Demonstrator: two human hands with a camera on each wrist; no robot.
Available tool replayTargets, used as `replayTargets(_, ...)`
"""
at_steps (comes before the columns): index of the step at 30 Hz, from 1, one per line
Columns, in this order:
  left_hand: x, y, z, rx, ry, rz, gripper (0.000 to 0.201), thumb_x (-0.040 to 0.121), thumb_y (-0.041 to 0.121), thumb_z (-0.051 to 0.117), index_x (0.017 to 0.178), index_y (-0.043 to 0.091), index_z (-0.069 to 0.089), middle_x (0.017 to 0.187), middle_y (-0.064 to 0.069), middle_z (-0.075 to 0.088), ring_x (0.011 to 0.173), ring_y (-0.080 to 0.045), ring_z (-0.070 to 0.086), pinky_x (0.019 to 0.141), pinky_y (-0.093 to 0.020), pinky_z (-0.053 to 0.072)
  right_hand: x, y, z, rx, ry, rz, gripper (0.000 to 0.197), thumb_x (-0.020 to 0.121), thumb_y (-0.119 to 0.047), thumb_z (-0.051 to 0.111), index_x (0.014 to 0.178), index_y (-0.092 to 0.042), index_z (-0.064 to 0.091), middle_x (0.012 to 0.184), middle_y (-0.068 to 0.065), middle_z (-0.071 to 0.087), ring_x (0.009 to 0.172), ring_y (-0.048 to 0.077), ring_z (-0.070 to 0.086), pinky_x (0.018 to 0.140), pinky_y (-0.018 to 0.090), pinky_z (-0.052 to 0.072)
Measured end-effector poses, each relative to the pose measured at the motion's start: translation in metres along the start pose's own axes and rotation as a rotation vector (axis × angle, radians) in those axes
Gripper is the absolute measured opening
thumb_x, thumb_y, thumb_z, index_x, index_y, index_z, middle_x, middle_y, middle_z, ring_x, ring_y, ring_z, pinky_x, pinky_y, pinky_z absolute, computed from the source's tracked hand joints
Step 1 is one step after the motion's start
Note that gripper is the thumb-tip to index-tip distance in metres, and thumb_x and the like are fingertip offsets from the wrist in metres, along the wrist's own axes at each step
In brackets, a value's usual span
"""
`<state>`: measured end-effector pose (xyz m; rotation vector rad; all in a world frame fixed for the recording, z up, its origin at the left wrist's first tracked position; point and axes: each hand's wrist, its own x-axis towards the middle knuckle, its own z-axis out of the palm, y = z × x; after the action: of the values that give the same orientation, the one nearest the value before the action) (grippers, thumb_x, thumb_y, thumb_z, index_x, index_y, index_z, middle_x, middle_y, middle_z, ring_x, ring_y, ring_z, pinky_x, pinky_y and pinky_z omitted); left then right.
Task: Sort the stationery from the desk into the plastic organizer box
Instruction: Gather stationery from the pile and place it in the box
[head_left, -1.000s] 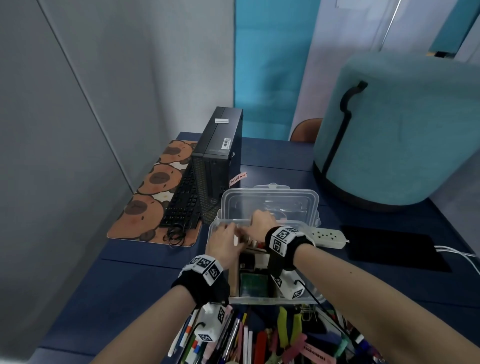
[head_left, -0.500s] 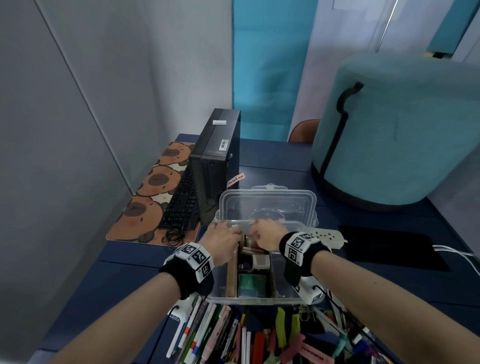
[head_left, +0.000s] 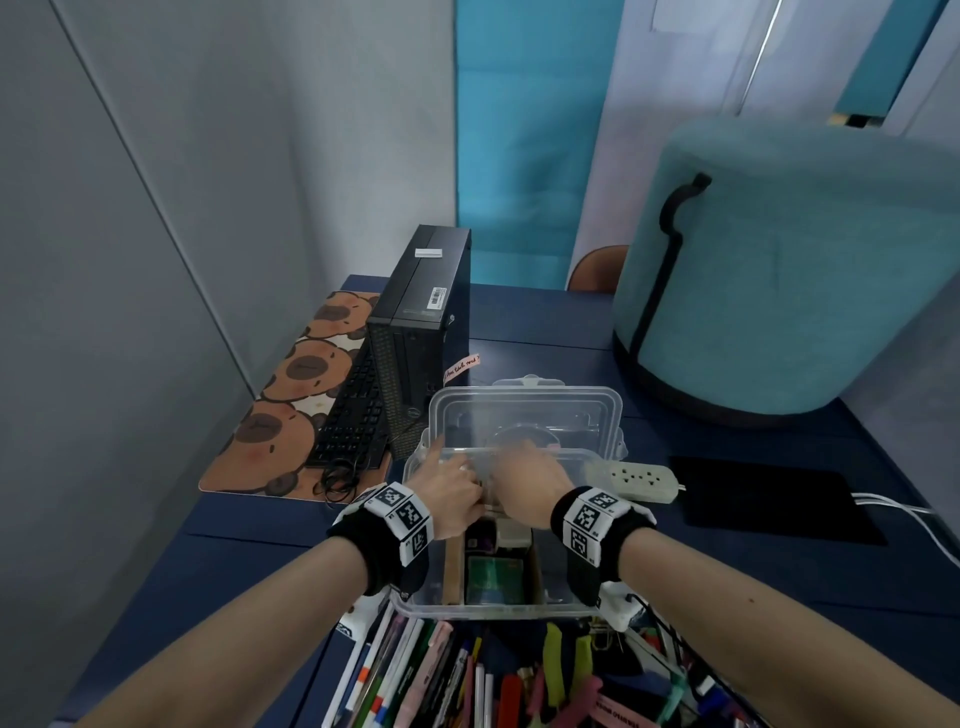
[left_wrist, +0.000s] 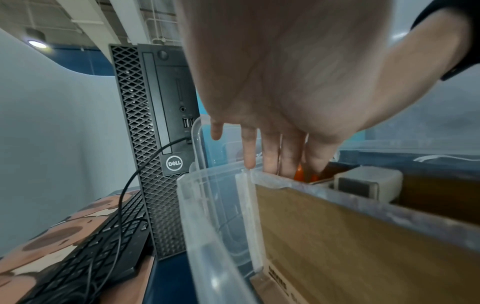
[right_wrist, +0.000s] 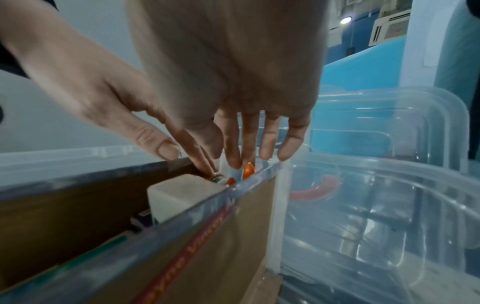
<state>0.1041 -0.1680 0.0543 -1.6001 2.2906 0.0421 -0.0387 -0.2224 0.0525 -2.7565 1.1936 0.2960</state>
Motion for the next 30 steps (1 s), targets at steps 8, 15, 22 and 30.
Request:
replayTargets(8, 0.003, 0.000, 0.004, -0.074, -0.088, -0.061, 0.045, 0.100, 0.038, 0.023, 0.122, 0.029, 0.062, 0.145, 0.008, 0.044, 0.144, -0.019, 0.020, 0.106, -0.073, -0.010, -0.005, -0.003, 0.010, 0.158, 0.000, 0.026, 0.036, 0.098, -0.026, 0.036, 0.123, -0.010, 0.058, 0.137, 0.012, 0.044, 0.126, 0.029, 0.041, 0.104, 0.045, 0.035)
replayTargets(15, -0.001, 0.006, 0.002, -0.247, -0.197, -0.172, 0.046, 0.099, 0.048, 0.022, 0.135, 0.036, 0.048, 0.153, 0.011, 0.032, 0.146, -0.024, 0.016, 0.105, -0.070, -0.014, -0.032, 0.003, 0.007, 0.210, 0.093, 0.033, 0.038, 0.100, -0.029, 0.035, 0.136, -0.022, 0.045, 0.131, 0.007, 0.044, 0.125, 0.025, 0.039, 0.102, 0.047, 0.034)
replayTargets(22, -0.044, 0.051, -0.011, -0.401, 0.240, -0.157, 0.037, 0.096, 0.048, 0.040, 0.125, 0.030, 0.055, 0.125, 0.009, 0.056, 0.122, -0.014, 0.047, 0.110, -0.041, 0.030, -0.082, 0.028, 0.012, 0.236, 0.152, 0.206, 0.034, 0.097, -0.027, 0.040, 0.130, -0.026, 0.050, 0.129, 0.004, 0.044, 0.125, 0.024, 0.040, 0.103, 0.045, 0.033)
replayTargets(30, -0.084, 0.093, 0.018, -0.051, 0.147, -0.026, 0.030, 0.094, 0.028, 0.053, 0.124, 0.024, 0.054, 0.125, -0.002, 0.053, 0.116, -0.020, 0.046, 0.105, -0.036, 0.033, -0.135, 0.055, 0.044, 0.523, 0.192, 0.544, 0.027, 0.096, -0.026, 0.044, 0.122, -0.024, 0.051, 0.132, 0.010, 0.050, 0.112, 0.035, 0.054, 0.093, 0.042, 0.045)
